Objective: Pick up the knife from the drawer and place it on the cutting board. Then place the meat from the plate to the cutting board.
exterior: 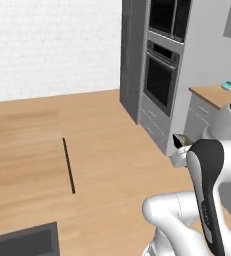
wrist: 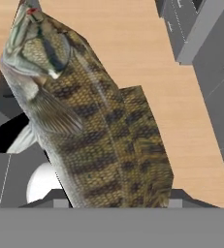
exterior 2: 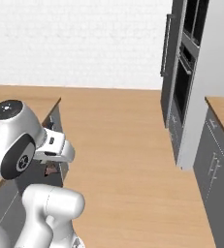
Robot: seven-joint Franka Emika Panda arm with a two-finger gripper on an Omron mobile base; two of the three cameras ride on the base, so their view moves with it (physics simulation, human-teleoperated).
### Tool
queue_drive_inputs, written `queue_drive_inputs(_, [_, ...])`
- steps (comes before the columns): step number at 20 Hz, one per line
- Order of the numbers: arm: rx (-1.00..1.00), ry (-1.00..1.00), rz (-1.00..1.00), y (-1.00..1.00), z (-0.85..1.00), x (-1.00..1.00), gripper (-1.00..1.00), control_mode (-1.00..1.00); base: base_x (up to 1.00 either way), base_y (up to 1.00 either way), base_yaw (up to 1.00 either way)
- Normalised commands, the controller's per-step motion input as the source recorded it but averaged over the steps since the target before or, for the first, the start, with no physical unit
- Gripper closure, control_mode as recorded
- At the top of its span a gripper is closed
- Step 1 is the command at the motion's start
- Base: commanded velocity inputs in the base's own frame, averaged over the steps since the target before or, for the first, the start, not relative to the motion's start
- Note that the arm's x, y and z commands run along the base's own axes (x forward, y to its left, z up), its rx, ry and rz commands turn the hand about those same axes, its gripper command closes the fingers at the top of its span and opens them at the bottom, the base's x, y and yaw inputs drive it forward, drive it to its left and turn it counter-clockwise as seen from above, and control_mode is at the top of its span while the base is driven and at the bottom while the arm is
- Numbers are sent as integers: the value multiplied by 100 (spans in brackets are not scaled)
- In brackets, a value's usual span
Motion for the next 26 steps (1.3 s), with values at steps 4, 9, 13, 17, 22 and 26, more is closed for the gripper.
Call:
queue_drive_inputs(4, [0,0,0,0,0,0,100,100,100,-28,-20])
queue_drive_inputs(9, [0,0,0,0,0,0,100,100,100,-48,-26])
queue_drive_inputs(13, [0,0,0,0,0,0,100,100,100,-58,-42])
queue_drive_inputs(17, [0,0,0,0,0,0,100,100,84,-7,-65])
queue_drive_inputs(22, [0,0,0,0,0,0,100,100,23,0,-90])
queue_drive_inputs(26, [0,0,0,0,0,0,100,100,0,0,-100])
